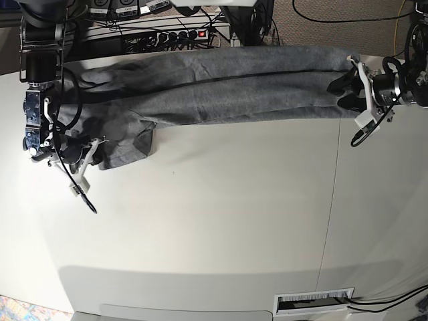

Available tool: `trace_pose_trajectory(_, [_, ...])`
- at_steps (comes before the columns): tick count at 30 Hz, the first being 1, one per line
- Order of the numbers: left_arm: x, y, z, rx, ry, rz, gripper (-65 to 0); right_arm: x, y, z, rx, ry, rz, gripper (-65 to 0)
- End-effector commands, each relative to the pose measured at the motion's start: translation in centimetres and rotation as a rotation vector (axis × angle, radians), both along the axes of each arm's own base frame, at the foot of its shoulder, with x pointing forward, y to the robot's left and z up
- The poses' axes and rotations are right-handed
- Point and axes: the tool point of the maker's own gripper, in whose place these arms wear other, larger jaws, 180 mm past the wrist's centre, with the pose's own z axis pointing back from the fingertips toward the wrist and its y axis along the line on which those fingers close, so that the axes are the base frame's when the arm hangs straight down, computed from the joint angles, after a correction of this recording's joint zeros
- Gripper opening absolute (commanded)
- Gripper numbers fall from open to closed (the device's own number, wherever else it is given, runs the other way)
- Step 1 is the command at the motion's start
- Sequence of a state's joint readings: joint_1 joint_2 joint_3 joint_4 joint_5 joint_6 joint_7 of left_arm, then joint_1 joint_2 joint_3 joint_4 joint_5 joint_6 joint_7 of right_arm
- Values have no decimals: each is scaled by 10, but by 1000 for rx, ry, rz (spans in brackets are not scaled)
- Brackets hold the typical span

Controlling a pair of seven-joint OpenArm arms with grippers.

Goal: Fold the T-shirt properly
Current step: 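Lower the folded strip and smooth it with both grippers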

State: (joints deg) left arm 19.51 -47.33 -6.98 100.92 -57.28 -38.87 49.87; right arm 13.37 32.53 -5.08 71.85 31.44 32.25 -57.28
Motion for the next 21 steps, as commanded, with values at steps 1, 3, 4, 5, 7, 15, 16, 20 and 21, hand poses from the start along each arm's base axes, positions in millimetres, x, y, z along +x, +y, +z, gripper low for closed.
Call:
trace_pose_trajectory(1, [7,2,11,-10,-33,-2,-380,14,-1,23,1,-59,13,-650])
trace_pose_trajectory(3, [7,2,11,-10,-34,-2,-380,14,8,31,4,-61,38,-650])
trace_pose_trajectory(4, [7,2,11,-11,-34,-2,-380,14,11,36,4,-64,52,-650])
trace_pose_trajectory(5, [8,2,11,-13,-36,-1,-380,14,14,42,2,-70,66,-650])
trace_pose_trajectory(7, [8,1,11,-14,-36,-1,-380,13,17,51,-12,-76,89,-650])
trace_pose_trajectory(15, [8,3,10,-7,-37,0,-380,-2,18,52,-76,-72,137,-650])
trace_pose_trajectory(16, [8,2,10,-8,-38,0,-380,-2,12,51,-116,-71,133,-650])
trace_pose_trajectory(20, [11,1,13,-26,-55,7,-380,7,-15,56,-282,-90,117,-629])
trace_pose_trajectory(21, [12,0,14,-30,-59,9,-380,8,-18,57,-298,-93,114,-577])
